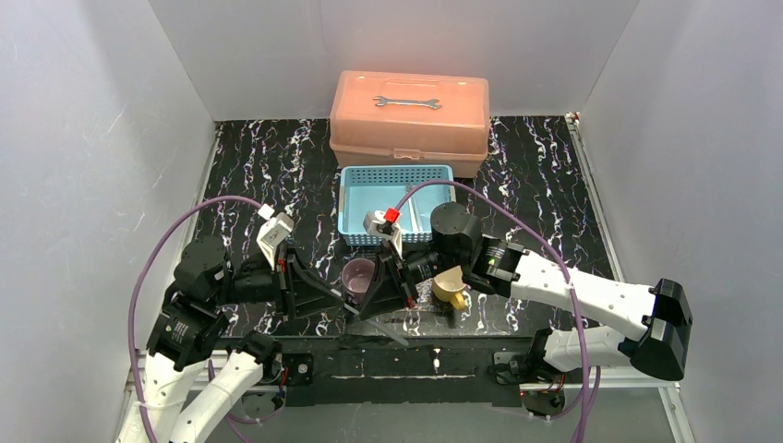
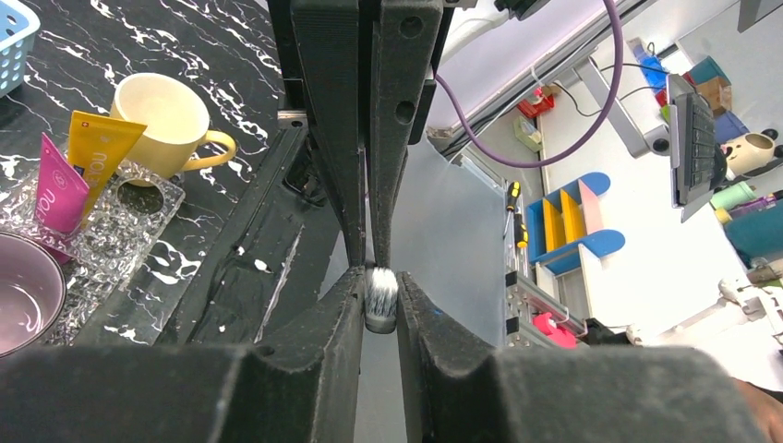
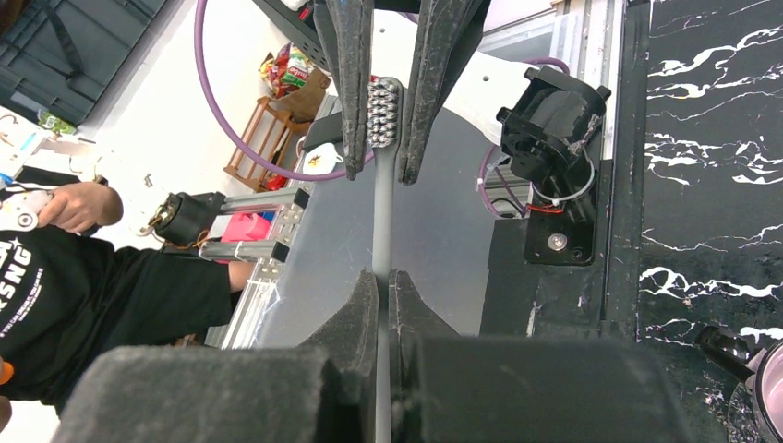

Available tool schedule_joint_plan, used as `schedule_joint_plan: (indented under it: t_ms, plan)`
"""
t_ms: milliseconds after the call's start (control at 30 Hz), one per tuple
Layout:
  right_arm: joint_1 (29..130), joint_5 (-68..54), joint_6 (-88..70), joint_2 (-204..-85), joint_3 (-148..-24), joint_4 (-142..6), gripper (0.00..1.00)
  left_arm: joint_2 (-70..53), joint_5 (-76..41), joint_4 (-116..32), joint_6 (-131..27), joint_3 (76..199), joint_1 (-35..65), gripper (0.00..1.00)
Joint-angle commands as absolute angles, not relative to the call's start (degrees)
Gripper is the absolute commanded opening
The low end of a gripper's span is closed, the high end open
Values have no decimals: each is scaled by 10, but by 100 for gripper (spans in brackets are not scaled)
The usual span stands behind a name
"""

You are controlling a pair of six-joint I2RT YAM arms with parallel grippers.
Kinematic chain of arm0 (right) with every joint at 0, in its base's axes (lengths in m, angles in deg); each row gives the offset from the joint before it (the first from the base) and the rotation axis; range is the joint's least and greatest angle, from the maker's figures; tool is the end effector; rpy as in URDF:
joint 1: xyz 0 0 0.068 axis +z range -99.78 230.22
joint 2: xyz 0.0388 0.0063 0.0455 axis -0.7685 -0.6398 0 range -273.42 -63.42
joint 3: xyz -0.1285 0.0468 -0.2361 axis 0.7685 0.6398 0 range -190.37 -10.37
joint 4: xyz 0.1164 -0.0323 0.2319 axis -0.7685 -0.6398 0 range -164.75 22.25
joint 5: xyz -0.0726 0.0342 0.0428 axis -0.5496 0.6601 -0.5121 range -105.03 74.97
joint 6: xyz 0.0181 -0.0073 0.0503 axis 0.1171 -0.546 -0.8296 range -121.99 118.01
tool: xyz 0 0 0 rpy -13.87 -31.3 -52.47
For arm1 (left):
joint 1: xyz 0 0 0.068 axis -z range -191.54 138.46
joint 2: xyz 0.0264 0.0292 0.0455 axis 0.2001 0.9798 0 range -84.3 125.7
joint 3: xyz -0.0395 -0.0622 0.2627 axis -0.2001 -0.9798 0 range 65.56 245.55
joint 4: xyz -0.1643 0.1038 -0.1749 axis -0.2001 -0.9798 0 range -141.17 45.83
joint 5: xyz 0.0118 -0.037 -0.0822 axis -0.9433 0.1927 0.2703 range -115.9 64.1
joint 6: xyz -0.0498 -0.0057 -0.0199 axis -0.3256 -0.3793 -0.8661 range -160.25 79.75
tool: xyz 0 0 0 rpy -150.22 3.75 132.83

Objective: Prepare toiletry sets of a toothbrush and toothpaste on the tray

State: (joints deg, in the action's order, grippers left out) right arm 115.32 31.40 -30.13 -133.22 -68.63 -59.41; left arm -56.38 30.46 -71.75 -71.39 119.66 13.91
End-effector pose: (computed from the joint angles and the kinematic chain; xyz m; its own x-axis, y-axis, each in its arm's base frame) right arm 0.0943 0.2642 0.3657 -0.4592 -0.2172 -0.8614 -0.8088 -0.2988 0.5065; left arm 0.0539 -0.0585 0.3967 -0.5305 -0.0647 -0.8452 0.8357 0.1274 -0.5343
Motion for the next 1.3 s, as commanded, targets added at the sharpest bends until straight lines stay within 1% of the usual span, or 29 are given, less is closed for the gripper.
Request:
schedule_joint_plan:
  t_ms: [0, 167, 233, 267, 300, 367, 433, 500, 633, 767, 900, 1067, 1267]
  plan:
    - [1158, 310, -297, -1331, -682, -568, 1, -566, 313, -725, -702, 1219, 139, 15]
    - [1159, 308, -290, -1329, -680, -575, 1, -565, 306, -734, -695, 1220, 139, 0]
    - [1159, 305, -286, -1326, -679, -581, 1, -565, 303, -738, -693, 1219, 139, 0]
    - [1159, 303, -283, -1325, -679, -586, 5, -566, 304, -738, -692, 1218, 139, 0]
    - [1159, 300, -280, -1323, -679, -591, 11, -565, 305, -738, -692, 1218, 139, 0]
    - [1159, 292, -273, -1316, -677, -598, 27, -565, 299, -745, -691, 1219, 139, 0]
    - [1159, 269, -267, -1304, -675, -605, 35, -563, 288, -762, -683, 1224, 139, 0]
    - [1159, 247, -261, -1291, -674, -614, 45, -559, 283, -775, -677, 1229, 139, 0]
    - [1159, 202, -239, -1270, -681, -656, 57, -557, 267, -794, -672, 1231, 139, 0]
    - [1158, 133, -228, -1249, -687, -700, 61, -552, 247, -811, -671, 1234, 139, 0]
    - [1158, 57, -227, -1223, -682, -722, 62, -549, 215, -835, -666, 1242, 139, 0]
    - [1157, -51, -229, -1196, -681, -746, 62, -533, 171, -860, -667, 1252, 140, 0]
    - [1157, -128, -227, -1185, -679, -768, 61, -515, 122, -876, -660, 1254, 141, 0]
